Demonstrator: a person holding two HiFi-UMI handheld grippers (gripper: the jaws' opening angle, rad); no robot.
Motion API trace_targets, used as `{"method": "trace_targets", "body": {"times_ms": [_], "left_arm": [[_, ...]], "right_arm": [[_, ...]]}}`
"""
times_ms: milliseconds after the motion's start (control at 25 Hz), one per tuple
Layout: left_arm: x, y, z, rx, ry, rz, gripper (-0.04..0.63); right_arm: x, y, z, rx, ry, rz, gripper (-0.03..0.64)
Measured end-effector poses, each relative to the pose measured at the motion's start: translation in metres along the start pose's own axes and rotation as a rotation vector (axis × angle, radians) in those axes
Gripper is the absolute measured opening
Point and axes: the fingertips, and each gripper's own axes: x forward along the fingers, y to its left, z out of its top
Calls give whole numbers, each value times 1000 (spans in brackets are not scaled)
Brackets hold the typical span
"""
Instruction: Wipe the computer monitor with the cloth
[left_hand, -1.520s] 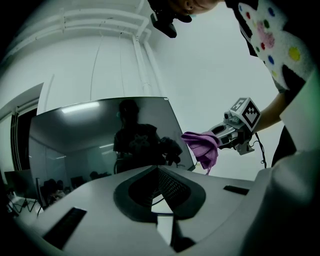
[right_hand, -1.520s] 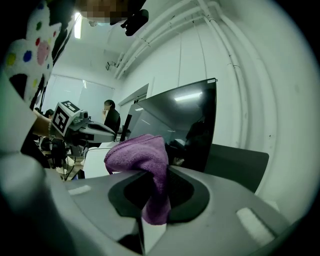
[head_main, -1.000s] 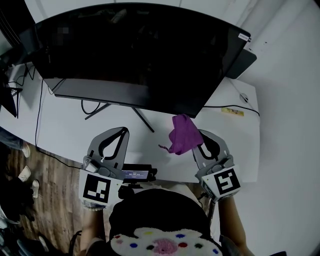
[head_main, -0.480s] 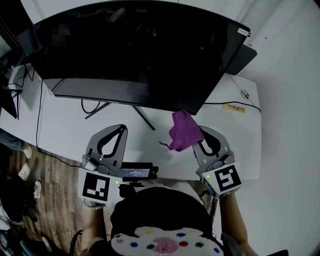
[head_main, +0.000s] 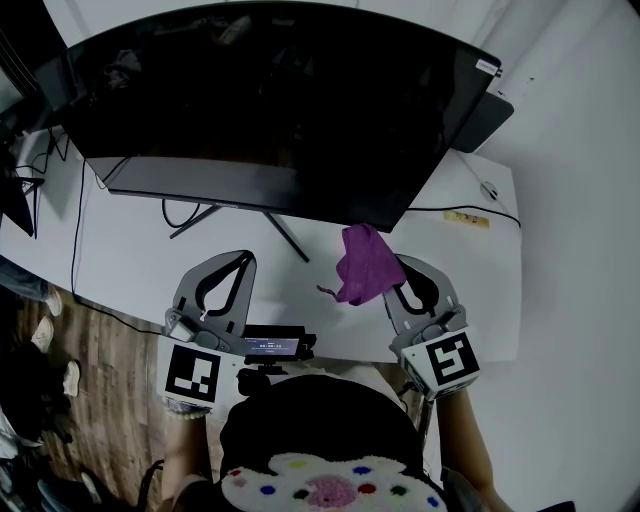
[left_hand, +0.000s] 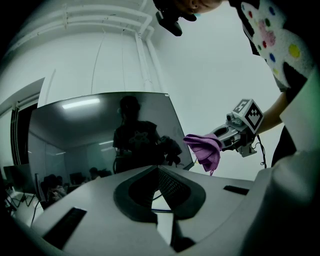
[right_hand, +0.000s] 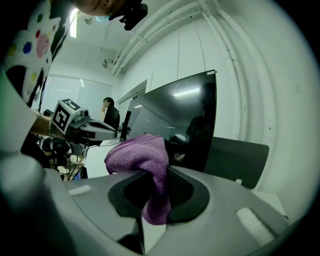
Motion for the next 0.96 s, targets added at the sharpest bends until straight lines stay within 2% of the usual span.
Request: {"method": "trace_targets", "body": {"times_ms": [120,320,480,640,760,960], "left_arm": [[-1,0,0,5,2,0,5],[-2,0,0,7,5,4,5],[-2,-1,0,7,5,6,5],[-2,-1,-1,15,7,1,5],[-2,-1,-1,12,4,3,5],[-5,-2,-2,8,9,9,5]], "right_arm": [[-1,0,-7,2,34,0,67],[4,4,-1,12,-4,12,67],[3,5,-4,1,24,18,67],[5,5,-3,10,2,17,67],[2,5,-14,1,54,20,67],[3,9,-11,-7,15,33,67]]}}
